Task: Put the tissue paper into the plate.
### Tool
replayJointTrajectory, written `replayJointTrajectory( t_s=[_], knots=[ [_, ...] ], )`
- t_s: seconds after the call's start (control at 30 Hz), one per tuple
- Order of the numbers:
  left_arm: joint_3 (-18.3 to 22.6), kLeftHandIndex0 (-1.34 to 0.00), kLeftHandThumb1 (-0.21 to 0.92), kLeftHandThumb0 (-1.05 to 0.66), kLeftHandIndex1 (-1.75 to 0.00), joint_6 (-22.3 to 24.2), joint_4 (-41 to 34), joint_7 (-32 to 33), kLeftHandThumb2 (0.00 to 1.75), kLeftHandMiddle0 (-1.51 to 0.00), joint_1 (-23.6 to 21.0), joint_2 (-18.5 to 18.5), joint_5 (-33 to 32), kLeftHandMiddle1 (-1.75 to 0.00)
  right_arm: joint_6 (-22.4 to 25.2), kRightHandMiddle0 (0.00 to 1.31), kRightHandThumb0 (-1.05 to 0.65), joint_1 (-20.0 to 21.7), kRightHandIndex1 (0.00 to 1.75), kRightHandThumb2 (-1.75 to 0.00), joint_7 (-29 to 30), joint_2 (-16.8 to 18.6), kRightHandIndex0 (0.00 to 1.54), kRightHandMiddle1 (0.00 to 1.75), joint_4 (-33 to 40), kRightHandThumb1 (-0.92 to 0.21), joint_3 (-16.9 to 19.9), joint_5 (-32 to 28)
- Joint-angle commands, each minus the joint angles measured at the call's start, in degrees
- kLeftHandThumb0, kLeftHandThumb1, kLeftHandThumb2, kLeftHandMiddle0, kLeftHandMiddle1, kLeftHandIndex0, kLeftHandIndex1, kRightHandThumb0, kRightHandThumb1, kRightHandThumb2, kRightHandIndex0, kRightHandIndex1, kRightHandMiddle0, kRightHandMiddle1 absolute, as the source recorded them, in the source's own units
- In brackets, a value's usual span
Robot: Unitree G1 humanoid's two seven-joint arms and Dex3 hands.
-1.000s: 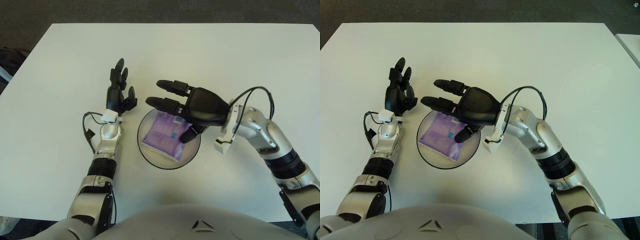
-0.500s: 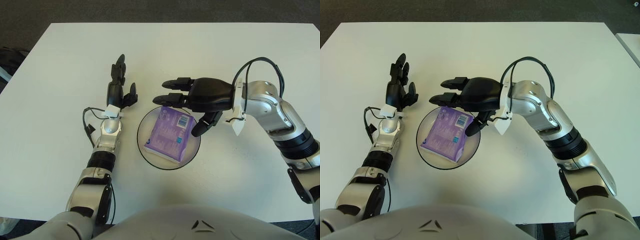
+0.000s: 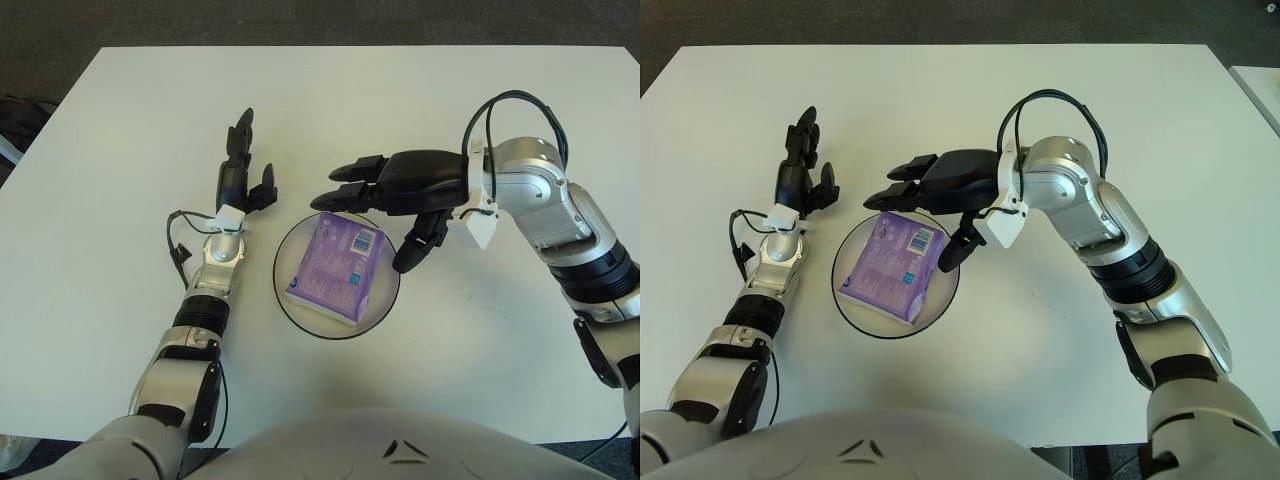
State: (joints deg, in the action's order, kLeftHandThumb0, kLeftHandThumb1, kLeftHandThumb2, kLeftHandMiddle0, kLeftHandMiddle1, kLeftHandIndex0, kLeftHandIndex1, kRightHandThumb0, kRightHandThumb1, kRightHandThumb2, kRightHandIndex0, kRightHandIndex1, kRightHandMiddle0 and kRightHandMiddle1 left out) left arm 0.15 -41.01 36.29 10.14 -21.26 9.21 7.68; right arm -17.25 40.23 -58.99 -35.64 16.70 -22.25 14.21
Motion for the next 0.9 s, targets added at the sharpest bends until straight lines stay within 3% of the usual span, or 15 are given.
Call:
replayJointTrajectory(
  t_s=[0.0,0.2,0.37,0.67,0.87],
  knots=[
    [-0.99,0.0,0.92,-0.72,-0.47,0.83,8.72,-0.25,0.83,-0.2,11.37,-0.74,1.61,-0.02,0.05,0.0,-1.05,1.33,0.0,-0.51,0.64,-0.02,0.0,0.0,-0.99,-0.92,1.91,-2.14],
    [-0.91,0.0,0.92,-0.68,-0.46,1.2,7.56,-0.57,0.83,-0.24,11.98,-0.92,0.96,-0.04,0.05,0.01,-1.05,-0.04,0.0,-0.51,5.31,2.42,0.0,0.01,-3.79,-0.92,4.7,-3.44],
    [-0.92,0.0,0.92,-0.69,-0.47,4.68,5.39,-1.26,0.84,-0.25,12.49,-0.83,0.42,-0.04,2.2,0.03,-1.05,-2.61,0.0,-0.55,10.42,5.22,0.01,0.03,-4.98,-0.92,7.27,-4.49],
    [-1.55,0.0,0.92,-0.7,-0.59,15.19,-6.86,-0.9,0.86,-0.28,15.06,-1.84,1.03,-0.06,10.04,0.0,-1.05,-9.6,0.03,-0.62,22.15,11.82,0.09,0.33,-2.64,-0.92,12.06,-4.24],
    [-1.59,0.0,0.92,-0.71,-0.62,19.23,-11.07,-2.47,0.85,-0.27,17.6,-1.94,-0.16,-0.05,5.99,0.0,-1.01,-12.55,0.08,-0.61,28.67,13.55,0.19,0.53,-8.43,-0.92,14.74,-3.72]
  ],
)
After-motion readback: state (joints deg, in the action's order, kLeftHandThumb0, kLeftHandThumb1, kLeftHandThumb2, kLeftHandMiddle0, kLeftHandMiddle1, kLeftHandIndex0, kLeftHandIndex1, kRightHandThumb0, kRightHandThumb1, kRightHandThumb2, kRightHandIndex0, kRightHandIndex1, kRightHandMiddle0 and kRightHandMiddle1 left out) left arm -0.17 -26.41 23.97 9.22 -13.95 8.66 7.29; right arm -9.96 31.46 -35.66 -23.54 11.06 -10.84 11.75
